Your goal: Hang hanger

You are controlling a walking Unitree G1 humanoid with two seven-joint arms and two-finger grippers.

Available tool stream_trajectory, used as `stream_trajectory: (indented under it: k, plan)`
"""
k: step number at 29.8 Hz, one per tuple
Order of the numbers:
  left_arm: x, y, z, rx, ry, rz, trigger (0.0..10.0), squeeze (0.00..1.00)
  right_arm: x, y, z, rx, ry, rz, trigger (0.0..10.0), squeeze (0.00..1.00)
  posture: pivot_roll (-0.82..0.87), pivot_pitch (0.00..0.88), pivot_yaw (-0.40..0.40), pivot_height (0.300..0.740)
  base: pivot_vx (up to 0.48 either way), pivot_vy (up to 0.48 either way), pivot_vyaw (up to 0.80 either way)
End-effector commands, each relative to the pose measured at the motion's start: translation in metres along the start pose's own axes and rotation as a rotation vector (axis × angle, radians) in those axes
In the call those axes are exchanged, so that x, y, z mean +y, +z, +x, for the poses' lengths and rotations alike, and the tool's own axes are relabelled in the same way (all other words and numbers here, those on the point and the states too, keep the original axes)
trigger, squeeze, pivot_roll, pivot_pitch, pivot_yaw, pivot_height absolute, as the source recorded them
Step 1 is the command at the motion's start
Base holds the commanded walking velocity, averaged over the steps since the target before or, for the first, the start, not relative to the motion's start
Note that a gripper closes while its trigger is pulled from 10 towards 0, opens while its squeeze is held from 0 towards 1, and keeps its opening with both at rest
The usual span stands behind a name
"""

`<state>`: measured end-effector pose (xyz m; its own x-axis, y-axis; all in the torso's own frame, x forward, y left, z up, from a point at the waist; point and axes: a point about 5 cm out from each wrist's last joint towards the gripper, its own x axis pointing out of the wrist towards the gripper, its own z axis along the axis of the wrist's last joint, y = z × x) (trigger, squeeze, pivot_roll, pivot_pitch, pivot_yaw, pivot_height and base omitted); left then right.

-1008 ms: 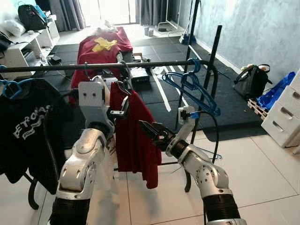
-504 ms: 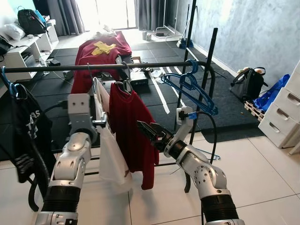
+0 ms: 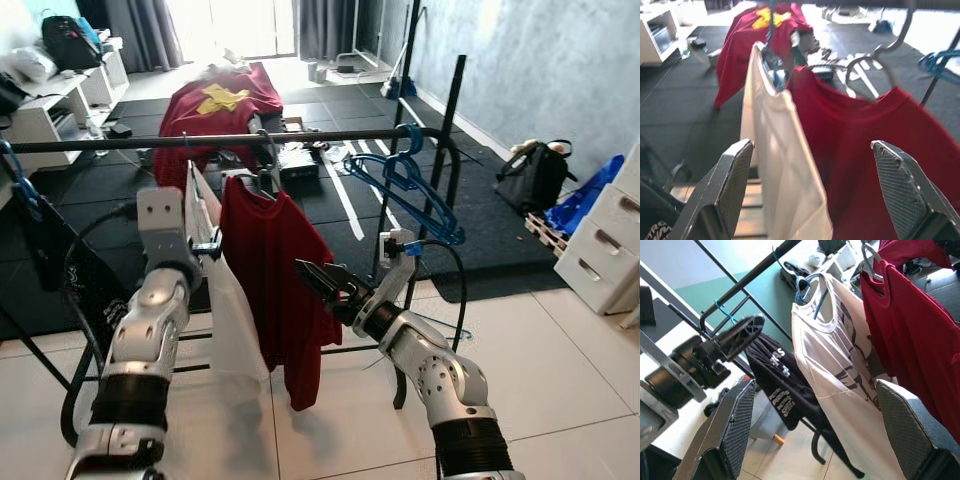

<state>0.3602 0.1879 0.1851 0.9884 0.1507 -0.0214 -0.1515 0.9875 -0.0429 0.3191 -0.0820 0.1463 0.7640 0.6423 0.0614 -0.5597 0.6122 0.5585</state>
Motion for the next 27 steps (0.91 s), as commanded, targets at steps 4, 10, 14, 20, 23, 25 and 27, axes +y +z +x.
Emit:
stream_trajectory:
  k: [4, 10, 14, 20, 23, 25, 27]
  plan:
    - [0.003, -0.003, 0.010, 0.013, -0.008, 0.002, 10.0, 0.00, 0.005, -0.004, -0.001, 0.014, 0.009, 0.007, 10.0, 0.00, -0.16, 0.000, 0.016, 0.740, 0.000, 0.000, 0.00]
    - [0.005, -0.007, 0.021, 0.053, 0.030, 0.061, 10.0, 0.00, 0.013, -0.003, -0.006, 0.005, 0.013, 0.013, 10.0, 0.00, -0.18, 0.049, 0.030, 0.740, 0.000, 0.000, 0.00]
    - [0.007, -0.008, 0.024, 0.063, 0.045, 0.070, 10.0, 0.00, 0.017, -0.004, -0.008, 0.001, 0.015, 0.018, 10.0, 0.00, -0.19, 0.070, 0.037, 0.740, 0.000, 0.000, 0.00]
    - [-0.003, -0.001, 0.029, 0.065, 0.027, 0.052, 10.0, 0.00, 0.035, -0.005, -0.022, -0.016, 0.030, 0.053, 10.0, 0.00, -0.21, 0.151, 0.068, 0.740, 0.000, 0.000, 0.00]
    - [-0.008, 0.001, 0.031, 0.065, 0.016, 0.047, 10.0, 0.00, 0.039, -0.005, -0.025, -0.020, 0.035, 0.066, 10.0, 0.00, -0.21, 0.155, 0.070, 0.740, 0.000, 0.000, 0.00]
    - [-0.012, 0.003, 0.033, 0.065, 0.003, 0.034, 10.0, 0.00, 0.044, -0.005, -0.029, -0.026, 0.037, 0.075, 10.0, 0.00, -0.22, 0.180, 0.084, 0.740, 0.000, 0.000, 0.00]
    - [-0.017, 0.005, 0.034, 0.062, -0.011, 0.024, 10.0, 0.00, 0.048, -0.005, -0.031, -0.030, 0.039, 0.080, 10.0, 0.00, -0.22, 0.188, 0.089, 0.740, 0.000, 0.000, 0.00]
